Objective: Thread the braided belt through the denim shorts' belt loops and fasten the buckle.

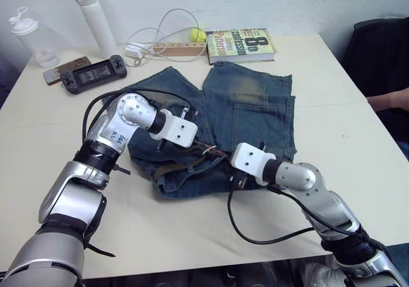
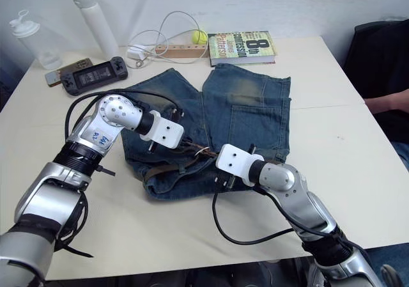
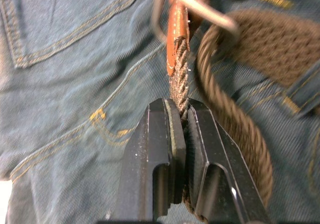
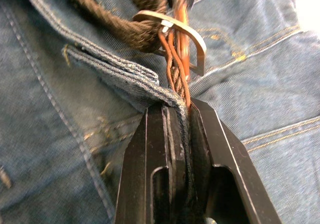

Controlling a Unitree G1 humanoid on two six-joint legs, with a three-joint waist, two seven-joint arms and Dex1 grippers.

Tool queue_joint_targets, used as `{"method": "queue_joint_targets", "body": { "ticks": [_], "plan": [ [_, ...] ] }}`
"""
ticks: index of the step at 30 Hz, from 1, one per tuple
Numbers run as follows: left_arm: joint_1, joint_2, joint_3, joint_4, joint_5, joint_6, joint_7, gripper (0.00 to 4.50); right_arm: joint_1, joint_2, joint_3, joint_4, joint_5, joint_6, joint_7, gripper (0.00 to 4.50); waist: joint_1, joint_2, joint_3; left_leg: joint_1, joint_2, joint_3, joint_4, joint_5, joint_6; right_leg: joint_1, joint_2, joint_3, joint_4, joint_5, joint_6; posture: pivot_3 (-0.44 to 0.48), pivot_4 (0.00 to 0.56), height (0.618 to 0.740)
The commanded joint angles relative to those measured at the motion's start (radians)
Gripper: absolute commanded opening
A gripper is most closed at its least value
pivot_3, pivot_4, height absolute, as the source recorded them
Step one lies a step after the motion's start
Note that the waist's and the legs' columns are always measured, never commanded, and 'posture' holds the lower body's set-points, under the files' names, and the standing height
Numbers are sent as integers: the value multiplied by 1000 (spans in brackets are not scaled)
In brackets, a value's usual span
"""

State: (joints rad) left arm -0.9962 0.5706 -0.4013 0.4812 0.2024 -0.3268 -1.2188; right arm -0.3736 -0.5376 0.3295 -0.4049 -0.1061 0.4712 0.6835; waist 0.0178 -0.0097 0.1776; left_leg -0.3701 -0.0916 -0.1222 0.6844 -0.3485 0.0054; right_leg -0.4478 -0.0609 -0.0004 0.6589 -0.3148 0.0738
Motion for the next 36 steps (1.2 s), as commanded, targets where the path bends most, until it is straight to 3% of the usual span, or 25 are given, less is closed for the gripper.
{"method": "queue_joint_targets", "body": {
  "ticks": [1,11,19,20,28,33,36],
  "plan": [
    [17,-12,4,-72,-24,40,-23,0,-23,17,-11,-45,-16,3,-25,54,-3,0,0,0,0,0,0,0,0,0,0,0,0,0,0,0,150,734],
    [100,-140,43,-366,-126,647,-29,0,0,27,4,-76,-20,30,-11,54,-19,0,0,0,0,0,0,0,0,0,0,0,3,0,0,0,150,734],
    [102,-153,-14,-380,-71,657,-17,0,13,33,2,-122,42,72,49,54,-17,0,0,0,0,0,1,0,0,0,0,0,3,0,0,0,150,734],
    [102,-150,-19,-379,-69,655,-19,0,17,41,-15,-126,55,76,47,1019,-16,0,0,0,0,0,1,0,0,0,0,0,3,0,0,0,150,734],
    [104,-126,-55,-371,-41,615,-32,0,-47,-48,-176,-166,264,217,181,4447,-16,0,0,0,0,0,2,0,0,0,0,1,2,0,0,0,150,734],
    [99,-133,-59,-363,-43,609,-28,0,-106,-151,-254,-201,449,369,291,4447,-8,0,0,0,-1,0,3,0,0,0,0,1,2,0,0,0,150,734],
    [108,-122,-59,-368,-45,603,-29,0,-137,-219,-303,-167,457,353,296,4447,2,0,0,0,0,0,3,0,1,1,0,1,2,0,0,0,150,734]
  ]
}}
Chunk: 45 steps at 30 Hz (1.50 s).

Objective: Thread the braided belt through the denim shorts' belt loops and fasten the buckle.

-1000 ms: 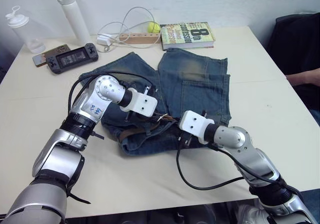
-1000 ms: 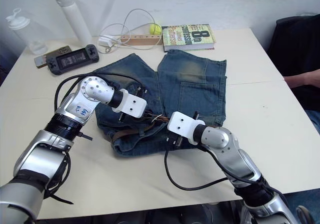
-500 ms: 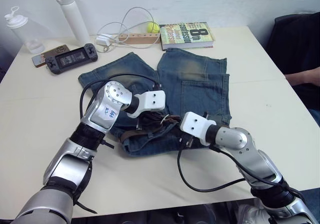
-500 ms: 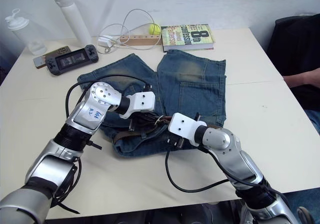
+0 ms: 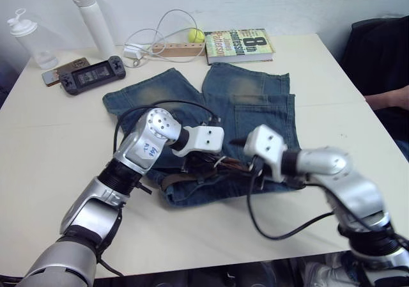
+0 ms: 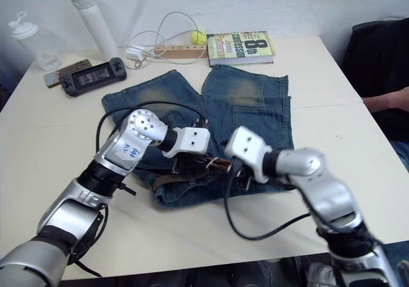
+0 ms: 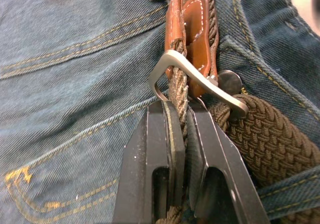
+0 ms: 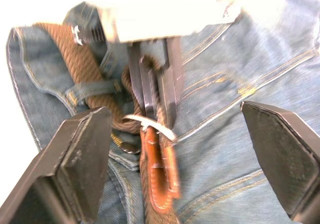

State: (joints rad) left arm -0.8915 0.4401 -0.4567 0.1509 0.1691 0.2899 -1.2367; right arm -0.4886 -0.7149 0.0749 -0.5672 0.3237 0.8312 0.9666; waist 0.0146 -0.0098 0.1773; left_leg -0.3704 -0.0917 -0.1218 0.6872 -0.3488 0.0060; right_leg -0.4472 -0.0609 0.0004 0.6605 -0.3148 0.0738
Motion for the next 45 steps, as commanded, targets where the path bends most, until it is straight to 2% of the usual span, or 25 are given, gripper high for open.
{"method": "queue_joint_targets", "body": {
  "ticks": [1,5,9,22,25,32,33,36,38,42,45],
  "plan": [
    [7,11,-3,-41,-14,-14,-12,0,-35,-69,-41,25,-10,-52,5,4447,5,0,0,0,0,1,0,0,0,0,0,0,0,0,0,0,150,734],
    [12,11,-1,-51,-22,-2,-12,0,-26,-138,39,122,-124,-218,9,4447,9,0,0,0,0,3,1,0,0,0,0,2,0,0,0,0,150,734],
    [13,5,4,-65,-29,18,-5,0,8,-130,85,156,-160,-297,6,4447,9,0,0,0,0,3,2,0,1,0,0,2,0,0,0,0,150,734],
    [16,3,-3,-80,-30,24,-7,0,38,-30,96,143,-138,-253,-62,4447,10,0,0,0,0,3,4,-1,1,0,0,2,1,0,0,0,150,734],
    [17,8,-3,-76,-27,16,-7,0,44,-20,89,143,-128,-240,-75,3656,10,0,0,0,0,3,4,-1,1,0,0,2,1,0,0,0,150,734],
    [17,12,2,-74,-28,14,-2,0,49,-27,138,162,-140,-236,-52,161,9,0,0,0,0,3,4,-1,1,0,0,2,1,0,0,0,150,734],
    [16,12,3,-73,-28,13,0,0,49,-27,145,166,-143,-241,-49,31,9,0,0,0,0,3,4,-1,1,0,0,2,1,0,0,0,150,734],
    [13,4,25,-77,-46,21,11,0,48,-27,154,173,-146,-250,-44,31,9,0,0,0,0,3,5,-1,1,0,0,2,1,0,0,0,150,734],
    [12,-14,71,-106,-127,114,-20,0,46,-27,157,180,-149,-256,-42,31,9,0,0,0,0,3,5,-1,1,0,0,2,1,0,0,0,150,734],
    [1,11,163,-180,-260,302,-80,1590,40,-33,169,200,-168,-285,-34,0,8,0,0,0,1,3,5,-1,1,0,1,2,2,0,0,0,150,734],
    [-9,67,241,-201,-319,391,-84,2797,38,-39,166,219,-179,-314,-28,0,8,0,0,-1,0,3,6,-1,1,0,0,2,2,0,0,0,150,734]
  ]
}}
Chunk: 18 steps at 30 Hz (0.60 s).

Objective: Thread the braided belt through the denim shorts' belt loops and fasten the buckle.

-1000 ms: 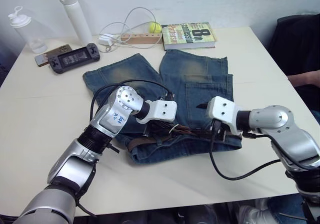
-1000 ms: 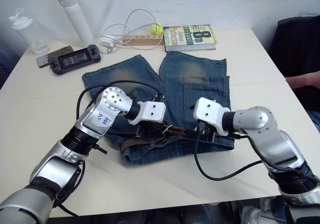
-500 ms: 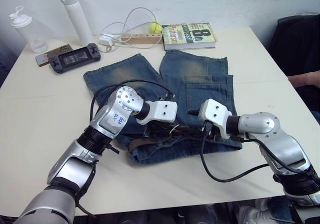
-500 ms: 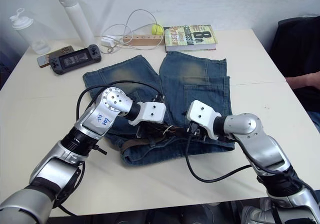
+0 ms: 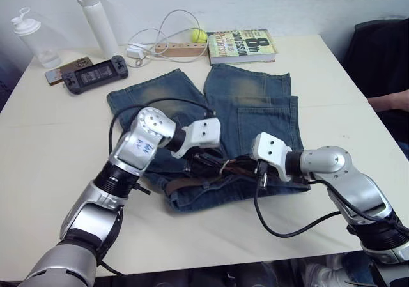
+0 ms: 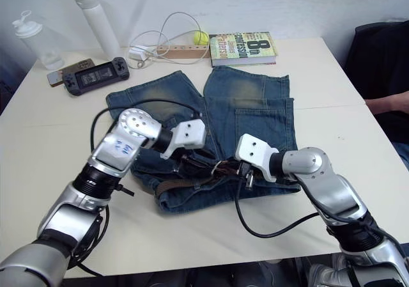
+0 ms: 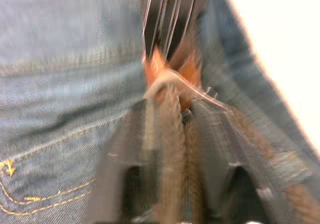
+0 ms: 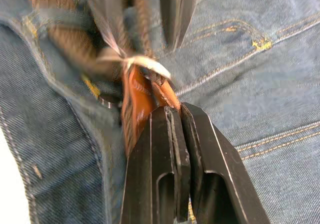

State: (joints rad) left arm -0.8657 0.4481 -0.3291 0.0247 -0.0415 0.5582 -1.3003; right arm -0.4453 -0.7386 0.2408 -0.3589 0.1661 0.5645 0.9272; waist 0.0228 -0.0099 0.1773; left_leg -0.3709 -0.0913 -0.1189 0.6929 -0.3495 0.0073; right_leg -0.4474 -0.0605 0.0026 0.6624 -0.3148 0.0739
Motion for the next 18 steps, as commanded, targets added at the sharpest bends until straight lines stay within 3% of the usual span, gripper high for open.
{"method": "queue_joint_targets", "body": {
  "ticks": [1,4,8,12,14,18],
  "plan": [
    [-31,88,139,-83,-129,150,-23,3130,-5,-19,-5,16,-21,-55,17,0,-2,0,0,0,0,0,0,0,0,0,0,0,0,0,0,0,150,734],
    [1,151,202,-109,-177,217,14,4320,-5,-34,-28,24,-8,-74,37,0,-10,0,0,1,0,0,0,0,0,0,1,1,1,0,0,0,150,734],
    [95,209,243,-217,-275,346,28,4420,-4,-47,-50,22,7,-82,51,0,-10,0,0,1,0,0,0,0,0,0,0,1,0,0,0,0,150,734],
    [184,239,259,-311,-362,450,58,3049,-2,-59,-69,15,18,-78,61,0,-4,0,0,0,0,0,1,-1,1,0,0,1,0,0,0,0,150,734],
    [232,253,230,-348,-366,448,83,1944,-2,-61,-77,13,20,-76,59,0,-3,0,0,0,0,0,1,-1,1,1,0,1,0,0,0,0,150,734],
    [300,268,156,-331,-306,365,137,508,-3,-64,-83,7,21,-73,57,0,0,0,0,1,0,0,1,-1,1,1,0,1,0,0,0,0,150,734]
  ]
}}
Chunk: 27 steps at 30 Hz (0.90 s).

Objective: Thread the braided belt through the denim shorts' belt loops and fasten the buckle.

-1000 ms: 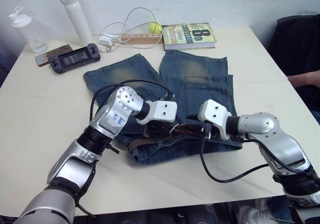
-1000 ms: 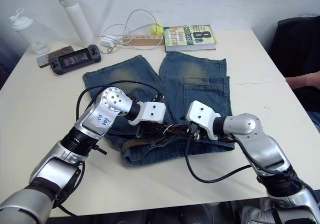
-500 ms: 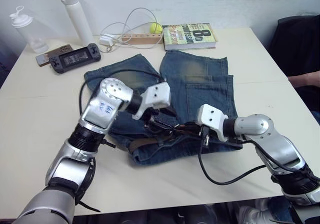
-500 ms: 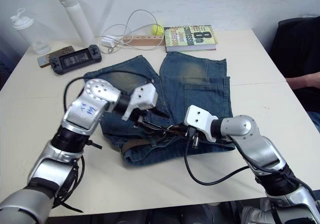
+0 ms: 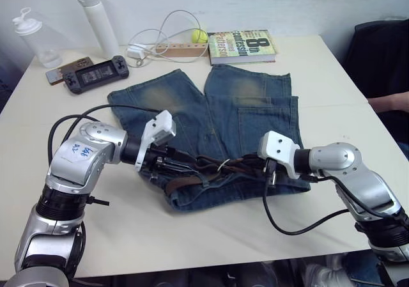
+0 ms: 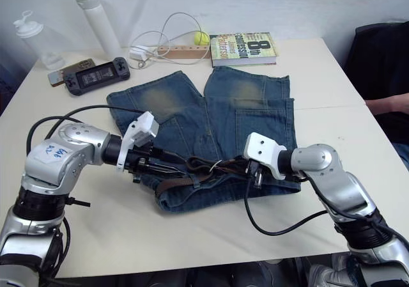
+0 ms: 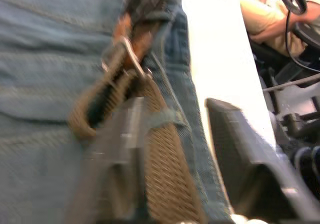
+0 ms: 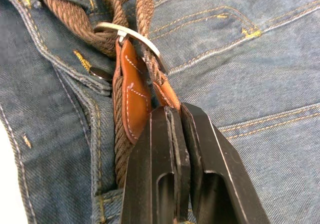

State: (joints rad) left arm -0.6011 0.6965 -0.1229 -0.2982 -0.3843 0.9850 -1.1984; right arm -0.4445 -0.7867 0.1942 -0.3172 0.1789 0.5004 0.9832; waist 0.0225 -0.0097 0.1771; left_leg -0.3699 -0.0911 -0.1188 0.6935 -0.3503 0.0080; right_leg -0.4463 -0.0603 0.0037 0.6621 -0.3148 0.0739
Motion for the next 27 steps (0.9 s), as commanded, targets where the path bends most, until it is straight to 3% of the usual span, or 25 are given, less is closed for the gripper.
{"method": "queue_joint_targets", "body": {
  "ticks": [1,6,10,14,20,27],
  "plan": [
    [46,15,-59,-1,39,-72,50,24,-4,-16,-37,-37,9,-7,1,0,1,0,0,0,0,0,0,0,0,0,0,0,0,0,0,0,150,734],
    [113,20,-171,10,103,-155,92,24,-3,-23,-40,-51,1,-11,-2,0,1,0,0,0,0,0,0,0,0,0,0,0,0,0,0,0,150,734],
    [162,29,-226,41,153,-223,119,24,15,-70,-27,-53,-88,-151,-8,0,2,0,-1,0,0,0,-1,0,0,0,0,0,-1,0,0,0,150,734],
    [159,28,-197,88,118,-242,102,24,153,-151,-112,22,-136,-363,-20,0,5,0,-3,1,0,0,-2,0,0,1,0,0,-1,0,0,0,150,734],
    [148,43,-197,140,117,-286,61,24,321,-183,-281,169,-139,-613,-61,0,-1,1,-3,3,0,3,-2,0,1,2,0,2,-1,0,0,0,150,734],
    [193,81,-212,142,145,-338,40,24,425,-222,-332,331,-216,-900,-109,0,-2,2,-4,6,1,6,-4,0,1,2,1,4,0,0,0,0,150,734]
  ]
}}
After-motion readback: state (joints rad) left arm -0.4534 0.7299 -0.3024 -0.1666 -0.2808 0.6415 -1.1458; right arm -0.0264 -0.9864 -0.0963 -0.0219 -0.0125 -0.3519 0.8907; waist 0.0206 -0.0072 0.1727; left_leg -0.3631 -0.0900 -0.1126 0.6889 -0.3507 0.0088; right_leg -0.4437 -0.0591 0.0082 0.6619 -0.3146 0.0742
